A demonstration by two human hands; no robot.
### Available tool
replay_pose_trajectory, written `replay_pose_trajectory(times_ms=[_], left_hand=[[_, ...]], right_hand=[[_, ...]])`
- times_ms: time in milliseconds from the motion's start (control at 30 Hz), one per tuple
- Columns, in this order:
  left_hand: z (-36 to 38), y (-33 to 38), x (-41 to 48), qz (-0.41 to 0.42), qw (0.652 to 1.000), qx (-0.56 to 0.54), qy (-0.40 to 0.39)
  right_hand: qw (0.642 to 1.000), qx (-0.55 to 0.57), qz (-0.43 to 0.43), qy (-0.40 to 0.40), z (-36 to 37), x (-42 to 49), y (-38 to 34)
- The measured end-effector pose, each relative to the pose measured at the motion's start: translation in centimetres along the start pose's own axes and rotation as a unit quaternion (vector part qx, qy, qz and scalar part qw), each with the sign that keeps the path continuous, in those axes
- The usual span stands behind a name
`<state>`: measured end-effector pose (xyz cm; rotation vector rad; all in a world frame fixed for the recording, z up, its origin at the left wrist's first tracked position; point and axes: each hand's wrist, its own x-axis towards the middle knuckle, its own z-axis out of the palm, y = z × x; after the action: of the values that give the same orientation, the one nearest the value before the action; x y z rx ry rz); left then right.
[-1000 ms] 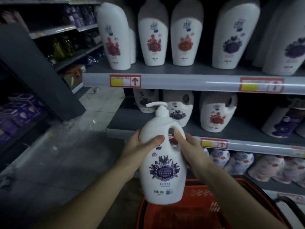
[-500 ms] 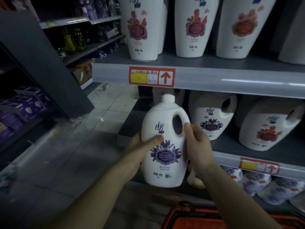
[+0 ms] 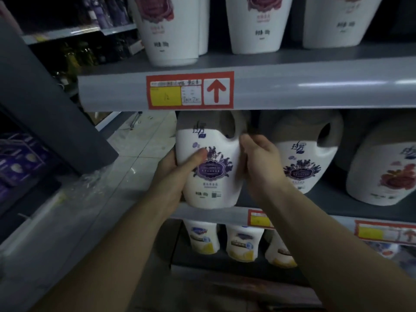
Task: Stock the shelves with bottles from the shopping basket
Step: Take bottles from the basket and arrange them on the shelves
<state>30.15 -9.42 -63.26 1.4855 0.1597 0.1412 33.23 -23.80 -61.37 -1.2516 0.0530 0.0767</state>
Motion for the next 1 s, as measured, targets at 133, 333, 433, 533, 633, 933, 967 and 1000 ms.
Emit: replay_pose_trajectory(times_ms=[133, 333, 433, 533, 633, 933, 967, 1000], left_hand=[[0.0, -1.8, 2.6, 0.035, 0.999, 0.001, -0.008], [-0.3, -5.8, 4.0, 0.057, 0.997, 0.058, -0.003], [-0.6, -6.0, 4.6, 0.069, 0.995, 0.065, -0.031], [-1.0, -5.8, 5.2, 0.070, 0.992, 0.089, -0.057], [-1.1, -5.6, 5.5, 0.066, 0.990, 0.107, -0.071], [-1.1, -5.1, 5.6, 0.052, 0.987, 0.139, -0.060], [-1.1, -4.9, 5.4, 0.049, 0.987, 0.146, -0.055], [-1.0, -4.8, 5.2, 0.046, 0.986, 0.151, -0.049]], right_hand=[[0.998, -0.037, -0.023, 0.040, 0.3, 2.1, 0.1], [0.988, -0.103, -0.101, 0.049, -0.9, 2.4, 3.1], [0.976, -0.146, -0.148, 0.059, -1.2, 2.4, 4.0], [0.967, -0.167, -0.182, 0.069, -1.2, 2.2, 4.3], [0.965, -0.166, -0.186, 0.076, -1.2, 2.3, 4.4], [0.959, -0.215, -0.161, 0.095, -1.1, 2.4, 4.0], [0.957, -0.225, -0.156, 0.094, -1.1, 2.4, 3.9], [0.955, -0.237, -0.152, 0.094, -1.0, 2.2, 3.7]])
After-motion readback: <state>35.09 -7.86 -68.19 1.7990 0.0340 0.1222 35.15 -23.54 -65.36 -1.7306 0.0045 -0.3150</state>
